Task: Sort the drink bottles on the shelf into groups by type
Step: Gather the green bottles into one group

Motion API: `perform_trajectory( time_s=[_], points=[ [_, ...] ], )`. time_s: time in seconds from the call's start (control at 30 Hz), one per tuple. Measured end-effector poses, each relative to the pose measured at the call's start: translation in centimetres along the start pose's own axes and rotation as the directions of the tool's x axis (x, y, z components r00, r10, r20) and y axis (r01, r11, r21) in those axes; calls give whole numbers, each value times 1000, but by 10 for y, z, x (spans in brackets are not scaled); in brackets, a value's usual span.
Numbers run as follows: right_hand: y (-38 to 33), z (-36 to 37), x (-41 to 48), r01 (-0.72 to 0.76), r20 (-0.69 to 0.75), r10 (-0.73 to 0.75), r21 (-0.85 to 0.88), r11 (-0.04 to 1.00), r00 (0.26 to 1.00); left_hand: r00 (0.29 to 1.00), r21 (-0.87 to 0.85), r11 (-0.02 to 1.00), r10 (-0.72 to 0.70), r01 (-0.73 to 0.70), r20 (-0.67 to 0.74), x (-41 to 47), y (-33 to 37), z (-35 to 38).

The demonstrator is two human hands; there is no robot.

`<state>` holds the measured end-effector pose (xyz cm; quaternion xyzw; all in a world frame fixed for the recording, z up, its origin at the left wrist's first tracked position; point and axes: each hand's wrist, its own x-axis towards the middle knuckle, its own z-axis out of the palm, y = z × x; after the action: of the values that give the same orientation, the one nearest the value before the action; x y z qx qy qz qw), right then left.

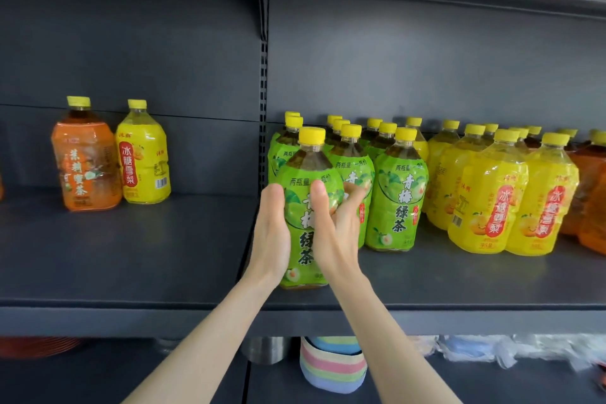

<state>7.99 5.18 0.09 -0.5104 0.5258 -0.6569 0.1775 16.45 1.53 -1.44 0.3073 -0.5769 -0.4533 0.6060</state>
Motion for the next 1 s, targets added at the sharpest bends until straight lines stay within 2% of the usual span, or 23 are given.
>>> perform_trajectory(
  time_s=[0.13,0.33,0.47,0.57,1.0],
  points=[
    [3,7,3,69,-2,-70,-133,989,998,983,67,991,122,-113,-137,1,5,-2],
    [29,-29,20,143,-174,-211,-340,930,962,990,97,993,81,-70,-116,19,3,-5],
    [40,-42,44,108,-123,-202,-530,841,972,993,95,994,67,-58,-97,27,-3,-6],
    [55,-43,51,133,-116,-260,-625,769,958,989,168,984,79,-57,-122,35,-6,-6],
    [78,-39,58,188,-157,-424,-723,665,892,986,140,988,90,-71,-140,54,-22,-3]
  ],
)
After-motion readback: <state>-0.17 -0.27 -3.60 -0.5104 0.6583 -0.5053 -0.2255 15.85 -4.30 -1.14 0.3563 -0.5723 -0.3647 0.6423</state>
